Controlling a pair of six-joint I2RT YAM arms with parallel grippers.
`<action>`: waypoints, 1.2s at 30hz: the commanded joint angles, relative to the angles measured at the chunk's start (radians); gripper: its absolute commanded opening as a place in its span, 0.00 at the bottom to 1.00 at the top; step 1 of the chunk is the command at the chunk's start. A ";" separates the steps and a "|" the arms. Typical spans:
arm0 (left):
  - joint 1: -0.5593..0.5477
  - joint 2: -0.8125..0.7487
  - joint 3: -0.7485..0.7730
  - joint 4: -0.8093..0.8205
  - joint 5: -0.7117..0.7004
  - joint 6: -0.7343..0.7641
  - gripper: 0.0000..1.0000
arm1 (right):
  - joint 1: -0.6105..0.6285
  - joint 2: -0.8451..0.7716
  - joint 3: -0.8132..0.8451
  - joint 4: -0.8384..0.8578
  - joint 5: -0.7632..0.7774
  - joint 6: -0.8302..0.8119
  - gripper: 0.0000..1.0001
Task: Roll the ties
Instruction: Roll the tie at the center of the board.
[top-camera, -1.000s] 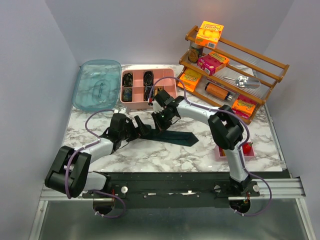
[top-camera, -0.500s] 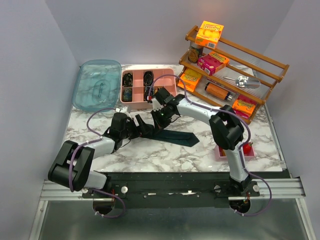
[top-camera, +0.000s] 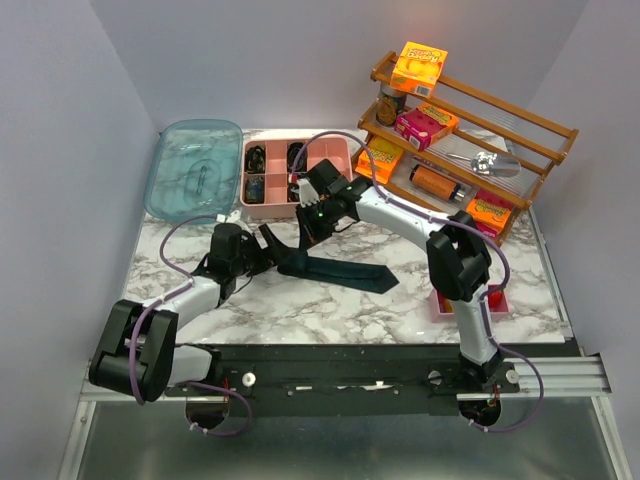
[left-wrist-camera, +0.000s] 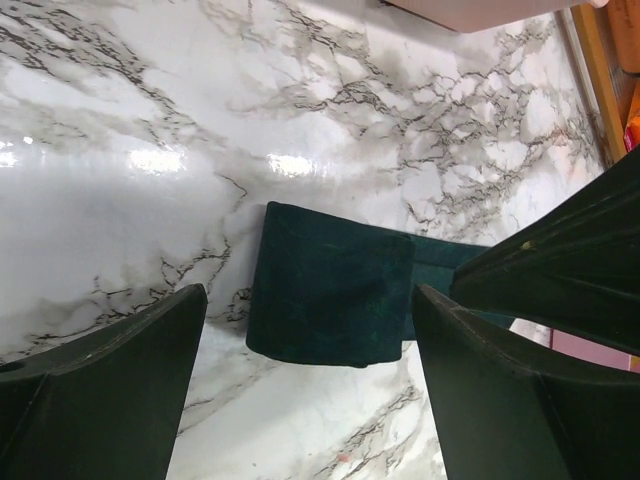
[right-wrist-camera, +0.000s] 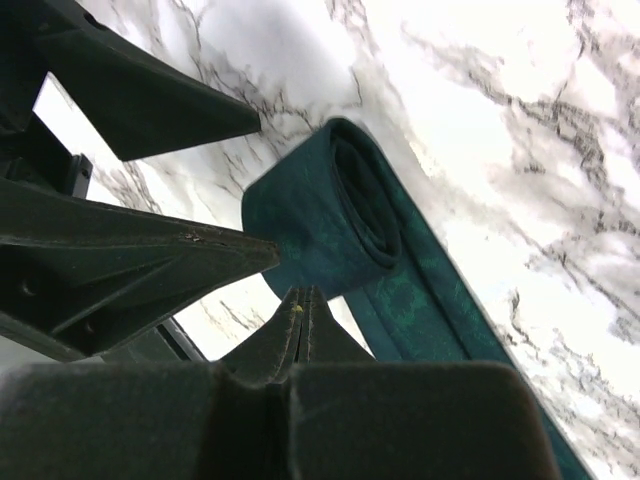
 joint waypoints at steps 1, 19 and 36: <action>0.029 0.000 -0.004 0.022 0.049 0.000 0.93 | -0.002 0.050 0.056 -0.039 0.013 -0.004 0.01; 0.046 0.123 -0.094 0.234 0.123 -0.063 0.86 | -0.004 0.058 -0.065 0.028 0.022 0.003 0.01; 0.036 0.173 -0.126 0.410 0.188 -0.107 0.65 | -0.002 0.098 -0.046 0.068 -0.005 0.033 0.01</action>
